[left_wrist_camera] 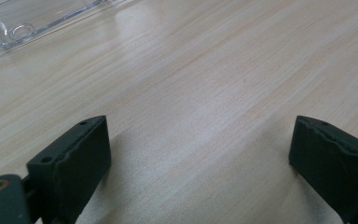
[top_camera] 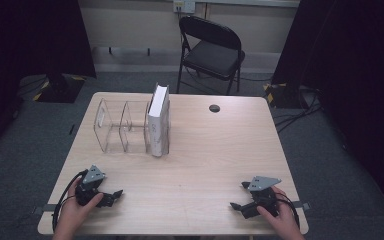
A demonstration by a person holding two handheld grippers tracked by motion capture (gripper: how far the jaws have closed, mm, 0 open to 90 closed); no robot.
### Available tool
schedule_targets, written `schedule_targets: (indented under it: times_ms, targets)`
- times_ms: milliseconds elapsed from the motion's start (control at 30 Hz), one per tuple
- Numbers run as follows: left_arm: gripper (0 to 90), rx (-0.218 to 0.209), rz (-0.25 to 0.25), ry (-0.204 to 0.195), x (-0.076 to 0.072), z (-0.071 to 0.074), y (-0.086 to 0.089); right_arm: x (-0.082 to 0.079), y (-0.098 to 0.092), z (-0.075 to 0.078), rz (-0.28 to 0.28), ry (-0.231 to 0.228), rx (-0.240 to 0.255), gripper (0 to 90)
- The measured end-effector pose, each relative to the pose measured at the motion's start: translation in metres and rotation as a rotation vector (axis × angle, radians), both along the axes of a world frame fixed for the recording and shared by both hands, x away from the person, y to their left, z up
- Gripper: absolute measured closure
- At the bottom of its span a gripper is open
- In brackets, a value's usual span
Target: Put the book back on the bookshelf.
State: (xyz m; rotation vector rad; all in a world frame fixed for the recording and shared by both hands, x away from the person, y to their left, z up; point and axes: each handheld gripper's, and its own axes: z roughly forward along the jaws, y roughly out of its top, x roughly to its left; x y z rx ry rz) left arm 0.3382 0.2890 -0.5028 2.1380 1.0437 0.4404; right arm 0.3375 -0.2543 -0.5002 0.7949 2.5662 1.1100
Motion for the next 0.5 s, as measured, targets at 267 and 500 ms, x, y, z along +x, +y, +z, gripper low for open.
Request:
schedule_targets:
  times_ms: [267, 500]
  targets:
    - [0.0, 0.007, 0.033, 0.009, 0.0009, -0.0004, -0.0005, 0.0000, 0.0000, 0.0000, 0.000, 0.000, 0.000, 10.9]
    - [0.0, 0.008, 0.039, 0.010, 0.0005, -0.0003, -0.0007, 0.0000, 0.0000, 0.0000, 0.000, 0.000, 0.000, 10.9]
